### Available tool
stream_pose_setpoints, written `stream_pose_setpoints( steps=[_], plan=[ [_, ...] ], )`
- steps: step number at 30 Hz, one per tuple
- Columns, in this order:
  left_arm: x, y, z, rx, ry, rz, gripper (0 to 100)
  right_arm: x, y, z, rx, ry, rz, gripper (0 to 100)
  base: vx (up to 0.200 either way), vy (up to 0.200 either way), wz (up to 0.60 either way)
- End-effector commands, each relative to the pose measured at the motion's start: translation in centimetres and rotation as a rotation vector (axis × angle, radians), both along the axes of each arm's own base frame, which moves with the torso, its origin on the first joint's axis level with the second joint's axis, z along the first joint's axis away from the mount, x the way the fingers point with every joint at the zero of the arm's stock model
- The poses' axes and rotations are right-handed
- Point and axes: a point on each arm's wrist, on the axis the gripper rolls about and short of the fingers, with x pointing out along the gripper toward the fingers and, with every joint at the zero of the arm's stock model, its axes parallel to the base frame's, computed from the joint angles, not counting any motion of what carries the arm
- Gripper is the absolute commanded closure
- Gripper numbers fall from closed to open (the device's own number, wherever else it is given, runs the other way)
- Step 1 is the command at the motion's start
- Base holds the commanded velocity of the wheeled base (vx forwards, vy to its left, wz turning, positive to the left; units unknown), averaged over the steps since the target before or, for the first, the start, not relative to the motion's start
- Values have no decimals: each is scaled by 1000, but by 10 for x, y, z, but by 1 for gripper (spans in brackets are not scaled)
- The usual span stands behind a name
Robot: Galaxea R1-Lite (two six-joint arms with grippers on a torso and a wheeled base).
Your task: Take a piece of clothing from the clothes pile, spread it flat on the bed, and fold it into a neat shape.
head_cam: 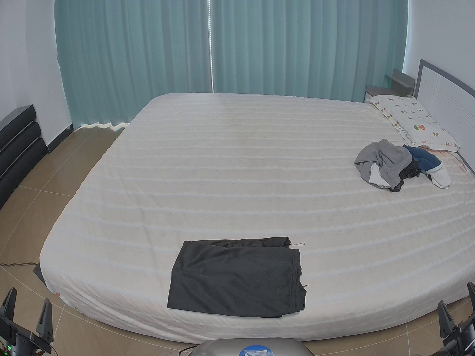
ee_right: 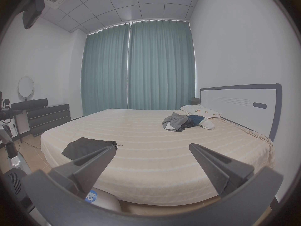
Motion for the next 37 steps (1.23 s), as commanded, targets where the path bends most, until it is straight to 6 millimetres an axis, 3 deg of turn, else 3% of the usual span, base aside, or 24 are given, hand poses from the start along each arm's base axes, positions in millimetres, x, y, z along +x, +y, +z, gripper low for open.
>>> stream_pose_setpoints(
  steps=[1,8,37],
  plan=[
    [1,-1,-8,10,50,-71,0,-1,0,-2,-3,-9,0,0,0,0,0],
    [-5,0,-8,25,-23,-151,0,-1,1,-2,-11,-11,54,0,0,0,0],
    [-6,0,-9,3,-40,-141,0,0,0,-2,-6,-32,20,0,0,0,0]
  ],
)
